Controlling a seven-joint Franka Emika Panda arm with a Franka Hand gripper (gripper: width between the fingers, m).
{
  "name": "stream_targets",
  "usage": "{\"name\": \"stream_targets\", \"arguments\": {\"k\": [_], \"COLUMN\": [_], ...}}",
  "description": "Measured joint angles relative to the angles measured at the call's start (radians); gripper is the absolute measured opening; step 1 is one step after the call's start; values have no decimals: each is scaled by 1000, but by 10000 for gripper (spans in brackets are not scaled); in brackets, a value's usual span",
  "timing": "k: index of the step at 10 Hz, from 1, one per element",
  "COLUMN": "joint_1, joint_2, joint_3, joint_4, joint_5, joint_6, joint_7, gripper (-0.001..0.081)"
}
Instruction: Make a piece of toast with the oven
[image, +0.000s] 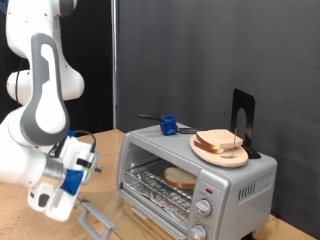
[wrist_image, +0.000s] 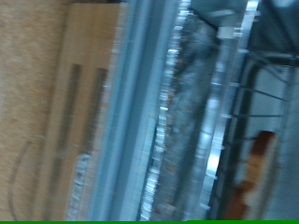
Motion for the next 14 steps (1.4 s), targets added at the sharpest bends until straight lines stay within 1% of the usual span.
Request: {"name": "stream_targets", "arguments": {"k": [2, 4, 6, 10, 13, 14], "joint_1": [-4, 2, 20, 76, 121, 132], "joint_2": [-55, -97, -154, -288, -387, -421], "joint_3": [-1, 9, 39, 122, 194, 213], "joint_4": [-5, -14, -42, -156, -248, -277], "joint_5": [-5, -8, 3, 76, 176, 196], "joint_6": [-26, -38, -36, 47, 102, 111], "joint_7": [35, 46, 57, 105, 108, 108], "gripper": [808, 808, 808, 808, 808, 808]}}
